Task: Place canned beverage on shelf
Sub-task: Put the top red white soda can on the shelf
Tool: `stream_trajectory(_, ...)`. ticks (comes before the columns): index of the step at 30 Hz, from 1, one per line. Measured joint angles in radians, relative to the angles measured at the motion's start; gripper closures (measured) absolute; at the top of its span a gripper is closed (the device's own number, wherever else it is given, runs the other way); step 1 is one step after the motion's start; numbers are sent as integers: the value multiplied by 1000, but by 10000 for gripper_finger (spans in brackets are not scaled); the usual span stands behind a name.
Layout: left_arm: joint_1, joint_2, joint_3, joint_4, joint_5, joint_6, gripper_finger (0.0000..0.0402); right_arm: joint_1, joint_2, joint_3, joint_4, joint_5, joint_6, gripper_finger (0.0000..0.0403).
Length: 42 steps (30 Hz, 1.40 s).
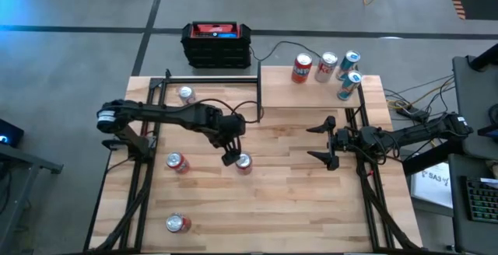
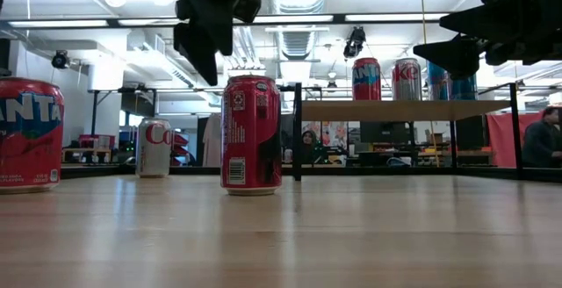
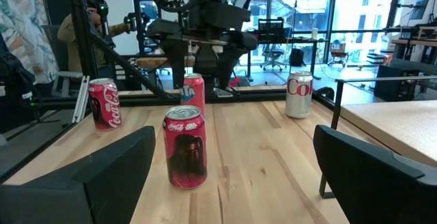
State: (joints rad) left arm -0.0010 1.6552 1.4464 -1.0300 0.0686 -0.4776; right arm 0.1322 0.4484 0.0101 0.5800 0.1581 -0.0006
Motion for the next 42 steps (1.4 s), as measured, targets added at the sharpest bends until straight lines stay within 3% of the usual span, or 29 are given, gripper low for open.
stream_trajectory(13, -56, 7, 0, 124, 53, 71, 33, 0, 0, 0, 0, 0, 0, 19)
stream_trajectory(22, -125, 43, -2, 189, -123, 345, 33, 0, 0, 0, 0, 0, 0, 19)
stream_trajectory(42, -129, 129, -2, 233, -118, 362, 33, 0, 0, 0, 0, 0, 0, 19)
